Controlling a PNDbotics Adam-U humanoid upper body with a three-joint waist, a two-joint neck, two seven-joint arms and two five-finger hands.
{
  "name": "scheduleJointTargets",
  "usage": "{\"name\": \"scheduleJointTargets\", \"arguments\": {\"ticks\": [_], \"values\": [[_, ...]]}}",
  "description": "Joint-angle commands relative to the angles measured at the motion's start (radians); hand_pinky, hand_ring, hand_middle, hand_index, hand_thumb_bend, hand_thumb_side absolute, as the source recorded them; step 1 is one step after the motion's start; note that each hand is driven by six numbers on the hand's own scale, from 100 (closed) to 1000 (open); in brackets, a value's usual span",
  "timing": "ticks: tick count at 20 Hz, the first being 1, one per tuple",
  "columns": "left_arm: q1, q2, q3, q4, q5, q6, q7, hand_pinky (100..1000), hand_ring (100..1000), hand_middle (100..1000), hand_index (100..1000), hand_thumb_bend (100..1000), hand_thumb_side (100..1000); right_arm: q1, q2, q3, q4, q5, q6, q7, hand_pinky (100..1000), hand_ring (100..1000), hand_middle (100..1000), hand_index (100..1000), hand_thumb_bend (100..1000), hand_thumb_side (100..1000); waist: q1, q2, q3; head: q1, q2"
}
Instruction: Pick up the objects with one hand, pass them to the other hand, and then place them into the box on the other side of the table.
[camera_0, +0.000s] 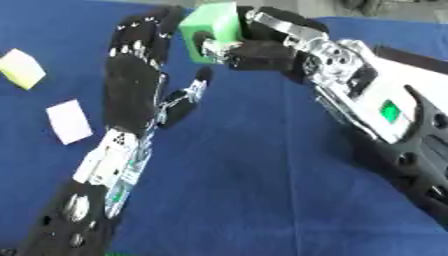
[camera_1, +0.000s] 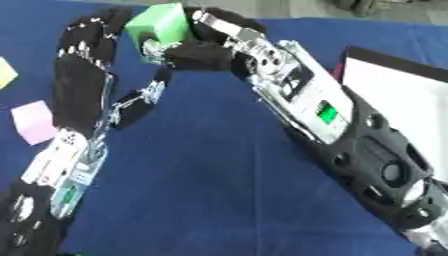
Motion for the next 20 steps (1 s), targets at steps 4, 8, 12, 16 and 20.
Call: {"name": "scheduleJointTargets", "arguments": {"ticks": [4, 8, 12, 16, 20], "values": [[0.018, 0.070, 0.034, -0.005, 0.061, 0.039, -0.016, 777, 704, 720, 839, 379, 260, 0.027, -0.099, -0.055, -0.056, -0.020, -0.002, -0.020, 938, 981, 673, 693, 100, 409, 0.012, -0.045, -0.016, 0.008, 0.015], [0.049, 0.147, 0.035, -0.020, 0.105, 0.037, -0.040, 753, 663, 677, 783, 349, 270, 0.095, -0.196, -0.119, -0.131, -0.053, -0.007, -0.024, 930, 970, 684, 702, 100, 371, 0.020, -0.053, -0.027, 0.003, 0.018], [0.075, 0.240, 0.049, -0.075, 0.208, 0.034, -0.118, 778, 707, 721, 790, 295, 317, 0.192, -0.300, -0.212, -0.184, -0.076, -0.044, -0.018, 920, 963, 699, 715, 100, 329, 0.030, -0.053, -0.030, -0.018, 0.016], [0.103, 0.329, 0.083, -0.154, 0.384, 0.045, -0.247, 813, 737, 750, 814, 199, 407, 0.305, -0.381, -0.292, -0.189, -0.060, -0.109, 0.005, 915, 964, 712, 725, 100, 304, 0.038, -0.047, -0.031, -0.043, 0.010], [0.132, 0.416, 0.136, -0.220, 0.556, 0.078, -0.345, 822, 739, 748, 814, 181, 442, 0.422, -0.428, -0.366, -0.189, -0.040, -0.153, -0.001, 915, 962, 714, 728, 100, 292, 0.044, -0.039, -0.033, -0.062, -0.002]]}}
